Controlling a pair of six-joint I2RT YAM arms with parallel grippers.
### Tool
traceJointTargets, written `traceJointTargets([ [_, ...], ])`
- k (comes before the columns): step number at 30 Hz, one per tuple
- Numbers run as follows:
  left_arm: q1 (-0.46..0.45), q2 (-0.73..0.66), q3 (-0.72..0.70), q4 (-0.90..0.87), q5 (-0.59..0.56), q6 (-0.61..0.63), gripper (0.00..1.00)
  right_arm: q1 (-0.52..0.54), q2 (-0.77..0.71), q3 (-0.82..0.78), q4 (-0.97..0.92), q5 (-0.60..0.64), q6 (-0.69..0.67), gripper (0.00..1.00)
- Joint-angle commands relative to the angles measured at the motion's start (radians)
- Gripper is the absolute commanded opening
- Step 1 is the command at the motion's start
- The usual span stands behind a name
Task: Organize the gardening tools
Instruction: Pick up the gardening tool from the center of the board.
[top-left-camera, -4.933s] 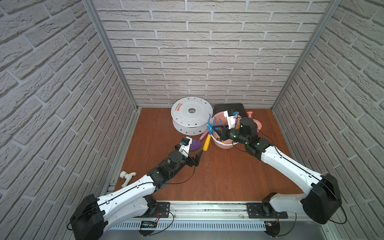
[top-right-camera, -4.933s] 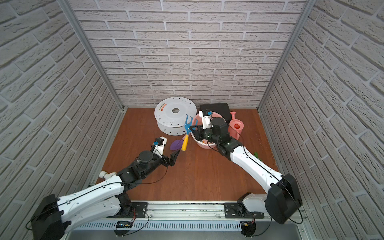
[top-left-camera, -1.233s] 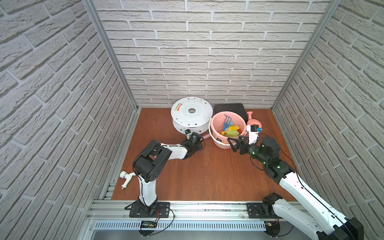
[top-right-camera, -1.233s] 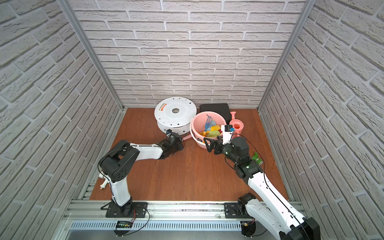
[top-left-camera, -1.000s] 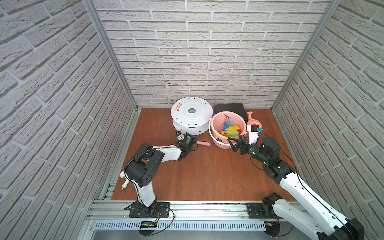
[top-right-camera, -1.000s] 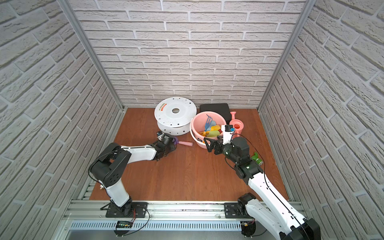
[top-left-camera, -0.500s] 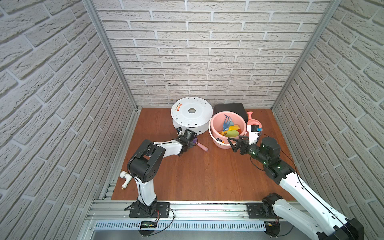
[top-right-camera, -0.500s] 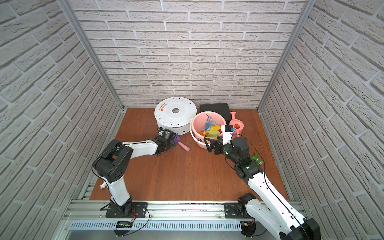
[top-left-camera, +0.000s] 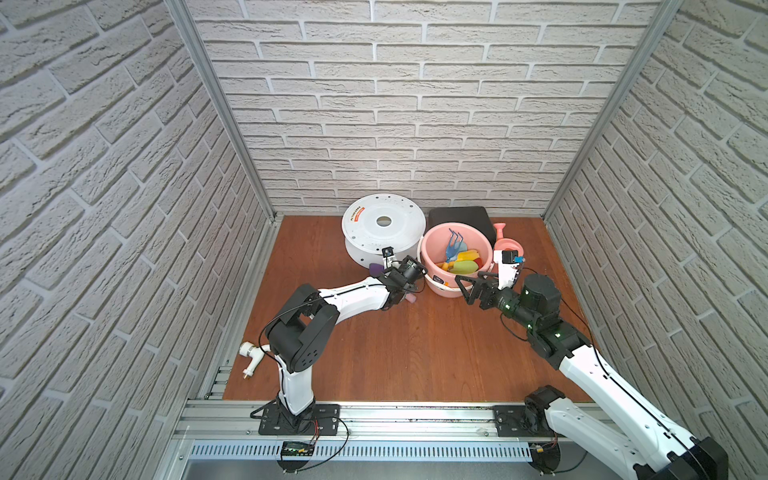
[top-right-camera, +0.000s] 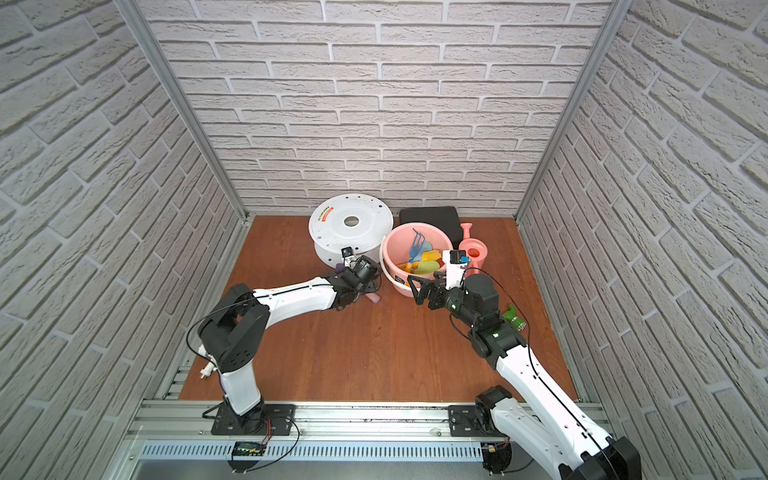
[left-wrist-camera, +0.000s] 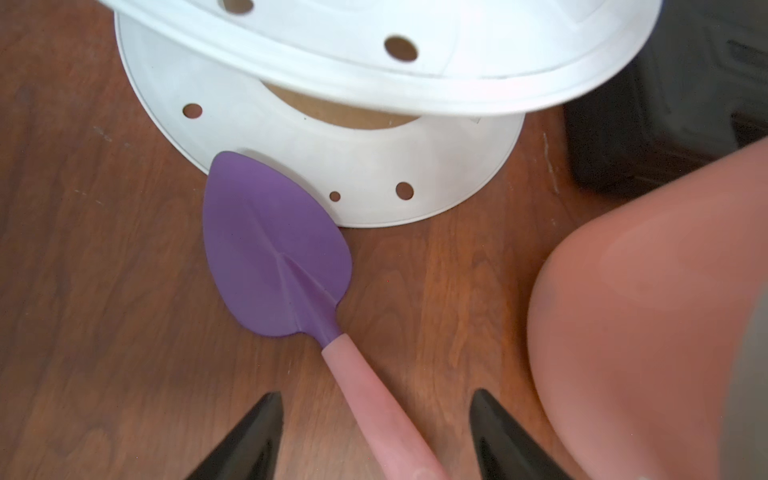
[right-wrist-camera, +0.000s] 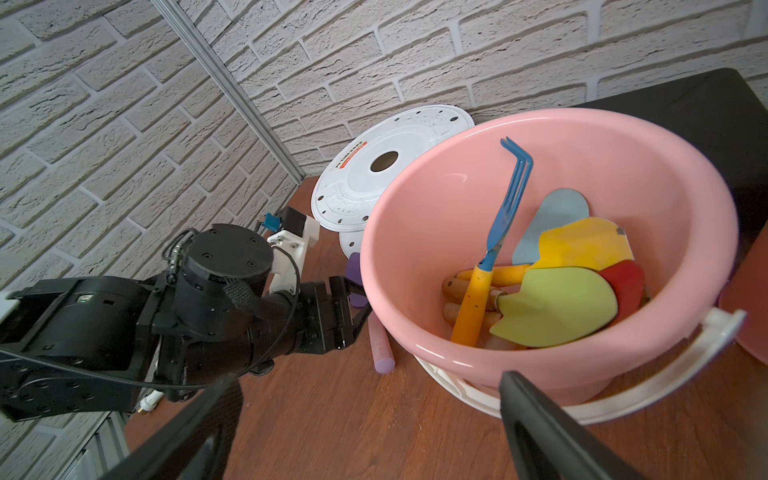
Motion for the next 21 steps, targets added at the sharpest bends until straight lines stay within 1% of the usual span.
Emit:
traceJointTargets([
  [1, 0.0, 0.063, 0.014, -0.028, 0.0, -0.03, 0.81, 0.007, -0.016, -0.019, 0.056, -0.014, 0.013, 1.0],
  [4, 0.002, 0.107, 0.042, -0.014, 0.027, -0.048, 0.81, 0.006, -0.018, -0.02, 0.053, -0.011, 0.013, 1.0],
  [7, 0.002, 0.138, 0.062, -0.035, 0.033, -0.066, 0.75, 0.006, -0.026, -0.02, 0.05, -0.006, 0.011, 1.0],
  [10, 0.004, 0.14, 0.042, -0.05, 0.025, -0.09, 0.62, 0.006, -0.03, -0.02, 0.049, -0.003, 0.012, 1.0],
  [13, 0.013, 0.118, 0.0, -0.051, 0.006, -0.124, 0.44, 0.006, -0.031, -0.022, 0.051, -0.005, 0.015, 1.0],
  [14, 0.018, 0.11, -0.012, -0.048, 0.002, -0.128, 0.39, 0.006, -0.03, -0.024, 0.053, -0.004, 0.015, 1.0],
  [16, 0.029, 0.093, -0.034, -0.044, -0.003, -0.13, 0.26, 0.006, -0.027, -0.024, 0.055, -0.004, 0.016, 1.0],
  [21, 0.034, 0.065, -0.063, -0.042, -0.025, -0.092, 0.05, 0.006, -0.014, -0.024, 0.059, -0.01, 0.017, 1.0],
])
